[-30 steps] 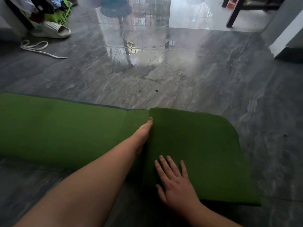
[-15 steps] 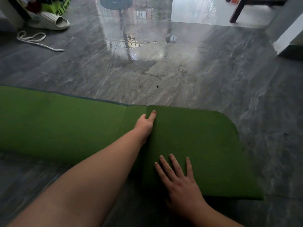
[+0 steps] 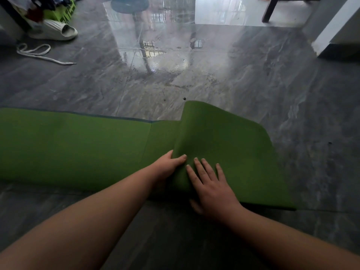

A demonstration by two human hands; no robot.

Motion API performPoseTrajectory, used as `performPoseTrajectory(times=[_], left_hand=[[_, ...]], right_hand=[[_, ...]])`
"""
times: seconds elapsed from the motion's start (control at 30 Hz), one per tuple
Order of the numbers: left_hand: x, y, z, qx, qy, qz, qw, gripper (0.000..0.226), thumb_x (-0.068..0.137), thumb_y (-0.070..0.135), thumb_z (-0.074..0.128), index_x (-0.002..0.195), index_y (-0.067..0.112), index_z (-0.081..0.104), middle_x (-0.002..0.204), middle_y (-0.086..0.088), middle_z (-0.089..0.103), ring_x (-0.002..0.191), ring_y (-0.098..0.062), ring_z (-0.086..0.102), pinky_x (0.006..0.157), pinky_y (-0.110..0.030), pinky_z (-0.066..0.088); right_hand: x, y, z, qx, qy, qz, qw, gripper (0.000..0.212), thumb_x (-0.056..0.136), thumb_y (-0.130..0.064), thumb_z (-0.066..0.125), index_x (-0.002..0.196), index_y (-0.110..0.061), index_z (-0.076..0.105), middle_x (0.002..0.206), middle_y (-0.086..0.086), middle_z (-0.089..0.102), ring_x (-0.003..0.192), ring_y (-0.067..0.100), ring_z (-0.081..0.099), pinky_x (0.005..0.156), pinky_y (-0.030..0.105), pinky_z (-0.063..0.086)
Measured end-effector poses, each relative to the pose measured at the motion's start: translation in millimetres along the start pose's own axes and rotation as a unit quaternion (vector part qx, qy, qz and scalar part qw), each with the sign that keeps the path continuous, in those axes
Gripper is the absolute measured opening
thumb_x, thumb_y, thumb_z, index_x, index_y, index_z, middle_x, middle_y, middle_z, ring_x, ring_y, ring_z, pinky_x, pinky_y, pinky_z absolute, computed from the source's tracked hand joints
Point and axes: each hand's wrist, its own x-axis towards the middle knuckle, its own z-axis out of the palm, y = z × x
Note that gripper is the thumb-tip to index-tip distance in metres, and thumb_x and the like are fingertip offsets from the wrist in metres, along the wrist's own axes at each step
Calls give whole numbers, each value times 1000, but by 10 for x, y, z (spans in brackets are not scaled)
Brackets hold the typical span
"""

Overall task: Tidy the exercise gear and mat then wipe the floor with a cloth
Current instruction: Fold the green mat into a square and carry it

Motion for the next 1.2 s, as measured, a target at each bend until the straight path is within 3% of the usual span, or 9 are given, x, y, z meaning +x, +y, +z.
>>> performPoseTrajectory(times=[0.13,0.27,0.4,0.53,0.67,0.8,0.93,1.07,1.2], left_hand=[[-108,127,-231,24,20,12,999,33,95,25,62,123,11,50,109,-10,68,93,-26,70,76,-38,59],[-121,144,-644,35,55,12,998,71,87,39,71,143,10,39,127,-13,62,103,-30,67,83,-43,58],[-179,40,-819,61,97,29,993,41,96,26,61,131,8,53,116,-15,68,100,-31,68,81,-40,56],[-180,-31,-950,143,177,28,973,42,94,28,64,129,7,55,125,-17,64,107,-33,64,99,-47,50],[-119,-76,-967,302,288,-3,909,61,98,33,56,145,1,34,142,-22,47,128,-40,47,107,-44,39],[-116,-192,-805,474,276,-7,836,77,97,37,51,156,18,5,161,-18,12,145,-39,20,118,-53,23],[-242,-302,-394,681,109,224,689,74,91,55,34,152,42,-7,163,-3,-17,150,-24,-15,120,-57,6],[-315,-417,86,778,-79,224,582,98,78,81,37,142,49,-30,152,0,-40,141,-26,-39,108,-73,-15],[-255,-516,247,788,-54,200,580,108,84,60,56,138,50,-37,154,1,-39,140,-31,-38,106,-76,-11]], right_hand=[[-33,147,-337,50,49,7,997,71,91,-57,29,155,-26,25,163,4,20,151,24,17,119,55,20],[-154,561,-592,30,29,80,996,69,92,-57,9,156,-32,16,165,-3,14,152,18,8,121,51,10],[-307,636,-551,-26,-11,146,989,73,89,-64,6,156,-36,-1,166,-2,-4,152,28,-4,118,63,4],[-260,475,-272,37,-50,199,978,75,86,-67,2,154,-37,-11,165,1,-14,150,34,-11,118,62,7],[-41,323,-51,79,-62,186,977,69,94,-62,12,154,-37,-12,164,0,-18,148,36,-20,120,57,5],[-8,308,7,61,-71,184,978,68,97,-57,19,154,-36,-12,163,0,-22,147,37,-23,119,59,3],[-7,372,4,165,-15,178,970,67,96,-44,39,156,-34,11,165,-5,-6,150,31,-14,121,55,7],[-45,598,24,448,214,220,839,56,79,5,52,132,-12,53,146,10,45,139,25,36,119,36,27],[-96,842,17,617,273,381,632,56,80,12,33,108,-31,53,115,-2,54,113,16,53,96,49,52]])
